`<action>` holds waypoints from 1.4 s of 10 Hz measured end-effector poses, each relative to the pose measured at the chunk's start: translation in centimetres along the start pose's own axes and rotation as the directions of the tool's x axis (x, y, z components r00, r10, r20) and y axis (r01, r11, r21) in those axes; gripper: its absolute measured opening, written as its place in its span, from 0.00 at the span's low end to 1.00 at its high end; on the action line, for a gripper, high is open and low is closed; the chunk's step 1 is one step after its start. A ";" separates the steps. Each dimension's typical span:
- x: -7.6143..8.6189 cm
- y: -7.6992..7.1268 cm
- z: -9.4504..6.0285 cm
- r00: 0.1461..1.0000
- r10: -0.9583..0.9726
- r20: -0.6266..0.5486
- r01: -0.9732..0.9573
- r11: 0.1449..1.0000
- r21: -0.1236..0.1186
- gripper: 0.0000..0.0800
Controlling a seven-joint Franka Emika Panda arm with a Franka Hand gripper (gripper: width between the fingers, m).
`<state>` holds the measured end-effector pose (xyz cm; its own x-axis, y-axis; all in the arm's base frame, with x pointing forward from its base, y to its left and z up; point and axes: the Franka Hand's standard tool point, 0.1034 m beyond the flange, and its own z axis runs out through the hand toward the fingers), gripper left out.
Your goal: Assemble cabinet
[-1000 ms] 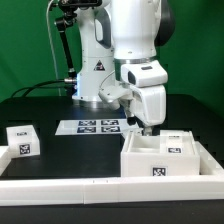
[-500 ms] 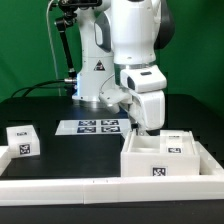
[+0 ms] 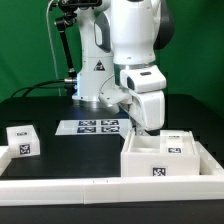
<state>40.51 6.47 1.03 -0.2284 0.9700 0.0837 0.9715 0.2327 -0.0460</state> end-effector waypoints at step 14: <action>0.9 0.6 -5.0 0.914 0.398 0.073 -0.400 0.916 0.018 0.09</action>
Offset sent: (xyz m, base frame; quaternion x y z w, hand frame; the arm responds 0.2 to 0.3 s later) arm -0.0064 0.0081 0.0408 0.0305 -0.0316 0.1293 0.9906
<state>41.22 7.11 6.03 0.1732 0.9848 -0.0149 0.9803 -0.1738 -0.0940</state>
